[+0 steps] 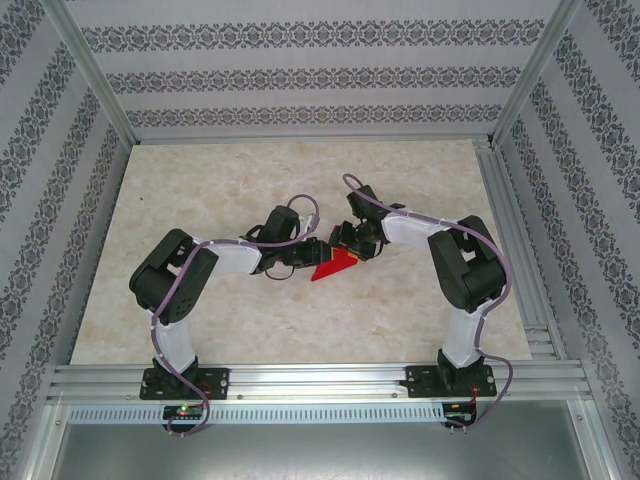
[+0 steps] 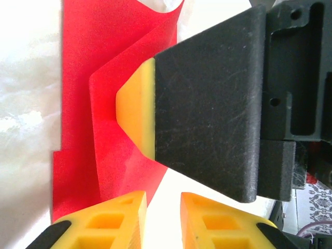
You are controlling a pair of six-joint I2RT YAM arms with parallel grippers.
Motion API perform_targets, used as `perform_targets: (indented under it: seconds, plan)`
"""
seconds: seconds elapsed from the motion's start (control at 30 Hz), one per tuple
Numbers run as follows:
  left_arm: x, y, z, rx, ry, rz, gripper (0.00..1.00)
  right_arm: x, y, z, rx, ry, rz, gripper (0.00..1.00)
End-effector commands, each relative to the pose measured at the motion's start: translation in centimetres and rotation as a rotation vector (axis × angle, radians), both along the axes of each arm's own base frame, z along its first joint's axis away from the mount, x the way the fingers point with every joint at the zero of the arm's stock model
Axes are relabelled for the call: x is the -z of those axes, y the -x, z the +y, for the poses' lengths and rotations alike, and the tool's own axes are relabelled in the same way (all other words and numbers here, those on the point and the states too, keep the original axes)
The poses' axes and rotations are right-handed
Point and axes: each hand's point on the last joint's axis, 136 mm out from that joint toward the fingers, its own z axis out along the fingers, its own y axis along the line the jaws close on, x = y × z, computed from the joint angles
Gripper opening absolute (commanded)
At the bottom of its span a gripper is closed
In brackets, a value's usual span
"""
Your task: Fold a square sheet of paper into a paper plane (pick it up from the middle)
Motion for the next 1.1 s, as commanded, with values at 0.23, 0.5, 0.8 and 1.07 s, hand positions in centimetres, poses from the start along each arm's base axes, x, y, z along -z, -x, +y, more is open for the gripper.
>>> perform_targets:
  seconds: [0.23, 0.5, 0.8, 1.07]
  plan:
    - [1.9, 0.0, 0.5, -0.003, -0.092, 0.015, 0.16, 5.7, 2.7, -3.4, 0.037, 0.184, 0.133, 0.56]
    - [3.2, 0.1, 1.1, -0.016, -0.145, 0.037, 0.11, 6.1, 2.8, -3.5, 0.036, 0.192, 0.142, 0.56]
    - [3.9, 0.1, 1.3, -0.02, -0.164, 0.053, 0.08, 6.8, 3.1, -3.9, 0.039, 0.218, 0.158, 0.54]
    - [4.1, 0.1, 1.2, -0.018, -0.169, 0.061, 0.08, 7.3, 3.2, -4.2, 0.039, 0.238, 0.17, 0.49]
